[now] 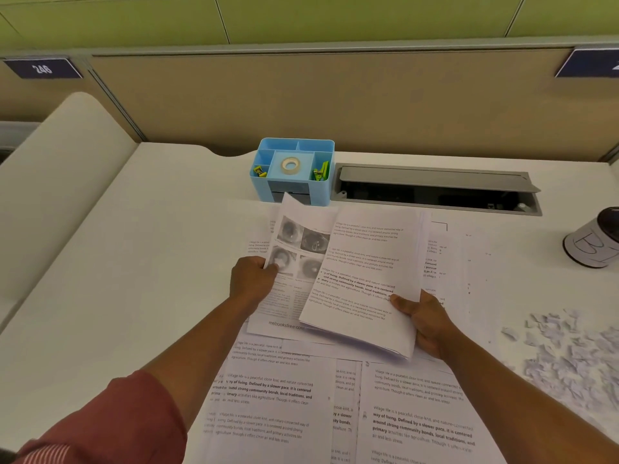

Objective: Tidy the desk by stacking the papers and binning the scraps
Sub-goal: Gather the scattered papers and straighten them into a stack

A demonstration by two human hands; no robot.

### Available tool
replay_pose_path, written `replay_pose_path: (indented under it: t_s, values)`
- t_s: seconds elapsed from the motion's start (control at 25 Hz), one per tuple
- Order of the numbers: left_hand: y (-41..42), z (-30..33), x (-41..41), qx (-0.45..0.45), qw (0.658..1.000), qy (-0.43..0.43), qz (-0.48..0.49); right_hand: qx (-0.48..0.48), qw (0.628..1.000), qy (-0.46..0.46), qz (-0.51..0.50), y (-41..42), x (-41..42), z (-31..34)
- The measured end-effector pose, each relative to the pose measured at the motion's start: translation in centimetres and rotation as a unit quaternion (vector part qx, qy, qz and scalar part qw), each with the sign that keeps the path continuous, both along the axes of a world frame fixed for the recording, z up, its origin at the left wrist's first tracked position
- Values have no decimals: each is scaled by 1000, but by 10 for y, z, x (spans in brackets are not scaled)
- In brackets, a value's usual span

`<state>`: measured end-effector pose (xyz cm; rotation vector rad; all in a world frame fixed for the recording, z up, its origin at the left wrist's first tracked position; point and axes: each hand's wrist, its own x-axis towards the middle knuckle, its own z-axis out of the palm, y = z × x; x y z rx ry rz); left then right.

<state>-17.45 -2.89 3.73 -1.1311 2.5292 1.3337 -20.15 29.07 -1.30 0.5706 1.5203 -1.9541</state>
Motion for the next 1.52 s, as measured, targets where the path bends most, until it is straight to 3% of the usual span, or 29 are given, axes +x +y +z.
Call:
replay_pose_path:
  t_s: [0.44, 0.68, 1.12, 1.24, 1.52]
  values:
    - [-5, 43, 14, -117, 986, 115, -42, 8, 1000, 2, -1, 0, 2, 2]
    - [-15, 66, 9, -180, 968, 121, -122, 18, 1000, 3, 2, -1, 2, 1]
    - [-14, 128, 15, -239, 930, 262, -100, 31, 1000, 3, -1, -4, 4, 7]
    - [-12, 144, 20, -187, 936, 280, -99, 39, 999, 16, 0, -6, 7, 11]
    - [-11, 186, 39, 93, 941, 317, -74, 24, 998, 45, -22, -6, 22, 31]
